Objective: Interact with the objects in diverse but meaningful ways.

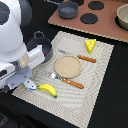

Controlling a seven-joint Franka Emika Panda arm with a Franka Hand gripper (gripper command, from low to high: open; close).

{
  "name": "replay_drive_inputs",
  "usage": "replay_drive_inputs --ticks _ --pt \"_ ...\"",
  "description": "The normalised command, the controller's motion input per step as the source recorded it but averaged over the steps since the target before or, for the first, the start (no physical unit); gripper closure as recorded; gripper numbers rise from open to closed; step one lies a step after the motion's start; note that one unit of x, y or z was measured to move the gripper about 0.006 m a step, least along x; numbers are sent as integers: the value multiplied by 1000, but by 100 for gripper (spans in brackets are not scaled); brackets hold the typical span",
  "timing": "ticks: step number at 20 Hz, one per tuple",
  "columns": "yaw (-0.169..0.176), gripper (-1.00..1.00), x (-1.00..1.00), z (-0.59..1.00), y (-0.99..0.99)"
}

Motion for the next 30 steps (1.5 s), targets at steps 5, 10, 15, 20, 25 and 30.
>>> replay_drive_inputs --ticks 5,10,15,20,25,30 --pt "1 100 0 -1 3" --pt "3 100 0 596 130" --pt "39 100 0 1000 348" --pt "49 100 46 1000 480" --pt "49 100 307 1000 782" --pt "22 100 458 896 815"
